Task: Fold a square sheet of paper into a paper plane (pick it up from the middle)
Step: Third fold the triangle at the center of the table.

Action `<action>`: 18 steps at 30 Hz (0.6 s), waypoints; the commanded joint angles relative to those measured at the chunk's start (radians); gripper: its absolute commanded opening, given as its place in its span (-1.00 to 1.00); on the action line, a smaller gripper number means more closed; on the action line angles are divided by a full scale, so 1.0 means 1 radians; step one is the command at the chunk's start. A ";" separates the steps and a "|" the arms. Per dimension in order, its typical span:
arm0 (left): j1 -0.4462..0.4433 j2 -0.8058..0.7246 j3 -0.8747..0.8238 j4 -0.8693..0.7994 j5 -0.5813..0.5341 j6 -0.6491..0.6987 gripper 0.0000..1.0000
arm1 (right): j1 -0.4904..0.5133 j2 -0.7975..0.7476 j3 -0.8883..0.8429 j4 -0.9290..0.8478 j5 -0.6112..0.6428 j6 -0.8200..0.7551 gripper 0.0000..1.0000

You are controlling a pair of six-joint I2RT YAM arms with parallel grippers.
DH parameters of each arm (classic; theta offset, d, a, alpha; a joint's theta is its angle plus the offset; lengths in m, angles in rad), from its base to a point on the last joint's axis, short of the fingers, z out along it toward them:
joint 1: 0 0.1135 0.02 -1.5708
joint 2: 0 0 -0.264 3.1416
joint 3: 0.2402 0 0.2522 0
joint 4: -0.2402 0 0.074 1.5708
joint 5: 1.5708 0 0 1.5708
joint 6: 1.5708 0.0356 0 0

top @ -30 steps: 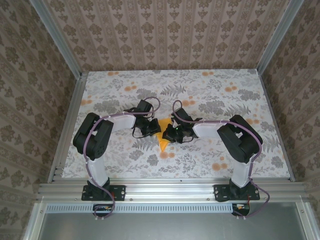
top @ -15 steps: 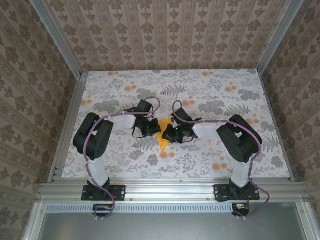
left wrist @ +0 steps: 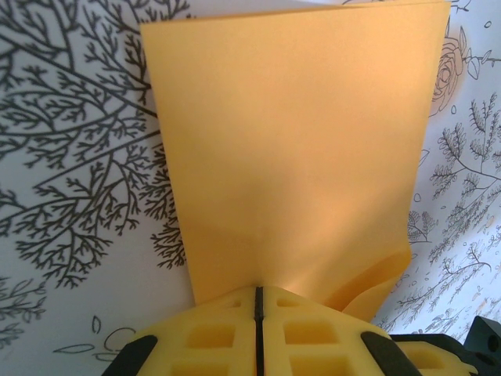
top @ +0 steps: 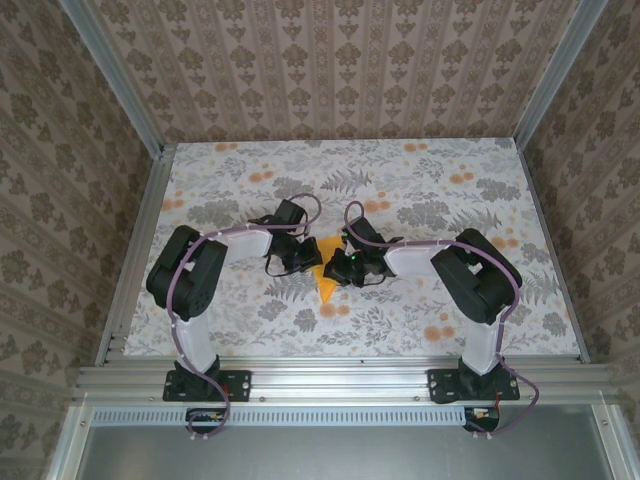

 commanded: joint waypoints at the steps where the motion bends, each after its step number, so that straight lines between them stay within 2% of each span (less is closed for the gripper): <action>1: -0.009 0.017 0.008 -0.047 -0.017 0.018 -0.81 | 0.006 0.030 -0.016 0.014 0.004 0.012 -0.84; 10: -0.007 0.016 0.007 -0.047 -0.019 0.019 -0.80 | 0.006 0.022 -0.013 -0.047 0.030 -0.023 -0.84; 18: -0.009 0.015 0.007 -0.048 -0.018 0.018 -0.81 | 0.005 0.025 -0.016 -0.031 0.030 -0.017 -0.85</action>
